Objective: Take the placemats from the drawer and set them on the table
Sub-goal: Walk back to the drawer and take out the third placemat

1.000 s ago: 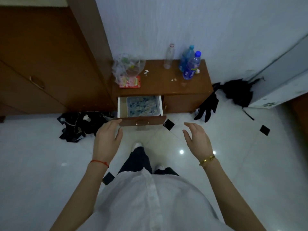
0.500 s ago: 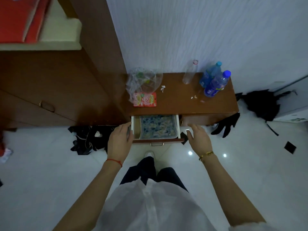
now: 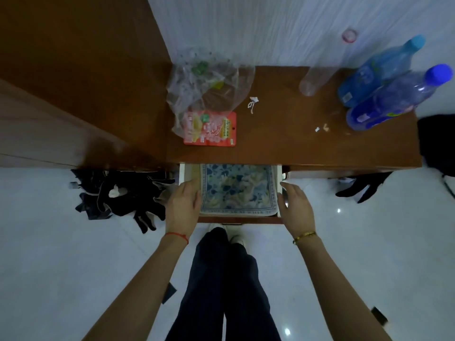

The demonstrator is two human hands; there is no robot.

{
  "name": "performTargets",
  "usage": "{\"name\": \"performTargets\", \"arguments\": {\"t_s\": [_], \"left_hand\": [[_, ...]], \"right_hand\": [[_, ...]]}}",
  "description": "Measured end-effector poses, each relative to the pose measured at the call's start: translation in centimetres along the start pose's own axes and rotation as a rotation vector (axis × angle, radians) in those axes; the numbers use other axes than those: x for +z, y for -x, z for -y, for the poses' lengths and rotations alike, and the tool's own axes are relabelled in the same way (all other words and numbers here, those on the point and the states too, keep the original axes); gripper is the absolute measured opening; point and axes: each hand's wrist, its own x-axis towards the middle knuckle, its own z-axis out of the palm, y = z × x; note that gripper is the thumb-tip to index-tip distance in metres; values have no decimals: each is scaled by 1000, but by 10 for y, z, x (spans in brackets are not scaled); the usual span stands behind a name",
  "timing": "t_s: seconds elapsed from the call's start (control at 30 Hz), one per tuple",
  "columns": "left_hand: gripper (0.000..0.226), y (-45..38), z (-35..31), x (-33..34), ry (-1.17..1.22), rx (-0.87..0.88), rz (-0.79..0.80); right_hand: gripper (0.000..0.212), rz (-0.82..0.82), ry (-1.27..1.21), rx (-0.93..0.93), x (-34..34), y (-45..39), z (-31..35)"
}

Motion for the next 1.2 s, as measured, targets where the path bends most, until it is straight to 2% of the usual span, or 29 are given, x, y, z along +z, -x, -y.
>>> {"name": "performTargets", "arguments": {"t_s": [0.13,0.27,0.4,0.57,0.73,0.9,1.07,1.2], "left_hand": [[33,-28,31,63,-43,-24,86],[33,-47,54,105,-116,-132,187],[40,-57,71,128,-191,-235,338],[46,-57,84,143,-209,-338,450],[39,-59,87,141,-117,-403,479],[35,-59,85,124,63,-397,417],[41,-48,71,100,171,-342,353],[47,-32,63,82,220,-339,360]], "right_hand": [[34,-3,3,3,53,-20,-35],[31,-69,13,-2,83,-25,-55],[29,-164,-8,-36,97,-28,-64],[36,-159,-24,21,104,-27,-70],[43,-144,-82,98,107,-21,-68],[42,-136,-210,187,105,-22,-58],[40,-34,-222,224,94,-26,-50],[33,10,-203,207,81,-16,-43]]}}
